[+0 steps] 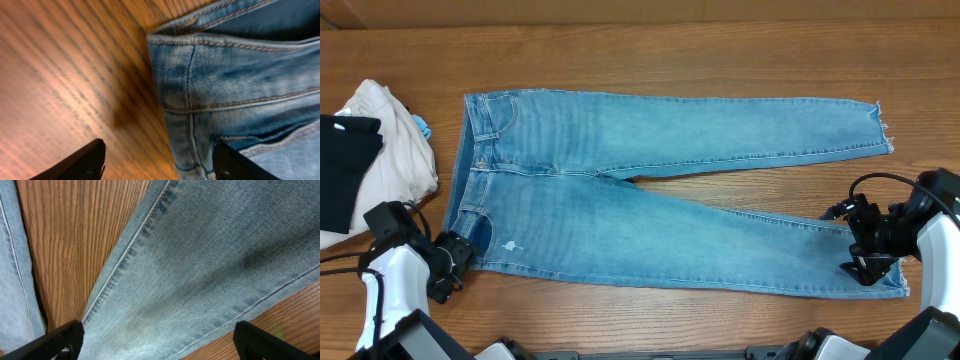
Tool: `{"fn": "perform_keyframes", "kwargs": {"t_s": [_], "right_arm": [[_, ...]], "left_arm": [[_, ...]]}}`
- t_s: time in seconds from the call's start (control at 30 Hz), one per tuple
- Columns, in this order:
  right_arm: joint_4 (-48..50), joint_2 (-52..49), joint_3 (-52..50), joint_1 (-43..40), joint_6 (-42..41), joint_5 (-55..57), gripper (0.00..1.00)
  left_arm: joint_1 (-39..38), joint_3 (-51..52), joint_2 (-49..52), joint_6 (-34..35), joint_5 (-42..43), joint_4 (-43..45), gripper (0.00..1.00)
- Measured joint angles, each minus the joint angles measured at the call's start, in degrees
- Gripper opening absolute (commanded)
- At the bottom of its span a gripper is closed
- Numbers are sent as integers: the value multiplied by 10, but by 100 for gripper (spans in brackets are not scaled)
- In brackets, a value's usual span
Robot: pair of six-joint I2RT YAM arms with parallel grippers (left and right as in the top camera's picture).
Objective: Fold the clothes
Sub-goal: 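Move the left gripper to the lower waist corner and right gripper to lower leg, then grasp the lower waist corner with left gripper and lower leg hem with right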
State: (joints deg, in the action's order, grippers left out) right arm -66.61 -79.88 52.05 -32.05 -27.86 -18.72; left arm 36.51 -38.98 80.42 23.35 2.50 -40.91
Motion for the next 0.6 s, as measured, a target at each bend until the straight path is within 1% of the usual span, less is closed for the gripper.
{"fn": "perform_keyframes", "kwargs": {"t_s": [0.13,0.23,0.3,0.33,0.37,0.4,0.43,0.5,0.53,0.57,0.6], "right_arm": [[-1,0,0,0,1,0,100],[-4,0,0,0,2,-2,100],[-5,0,0,0,3,-2,100],[-5,0,0,0,3,-2,100],[-5,0,0,0,3,-2,100],[-6,0,0,0,3,-3,100],[-6,0,0,0,3,-3,100],[-8,0,0,0,2,-3,100],[-9,0,0,0,0,-4,100],[-10,0,0,0,-1,-3,100],[-10,0,0,0,-4,-3,100]], "left_arm": [[0,8,26,-11,10,41,71],[0,7,37,-15,12,59,68],[0,7,39,-16,12,66,58],[0,7,40,-18,12,71,56],[0,7,41,-23,15,78,50],[0,7,42,-26,19,84,39],[0,7,43,-29,26,89,31],[0,7,47,-37,40,93,19],[0,7,48,-38,45,94,14],[0,7,49,-41,50,94,11],[0,7,49,-42,55,94,10]]}}
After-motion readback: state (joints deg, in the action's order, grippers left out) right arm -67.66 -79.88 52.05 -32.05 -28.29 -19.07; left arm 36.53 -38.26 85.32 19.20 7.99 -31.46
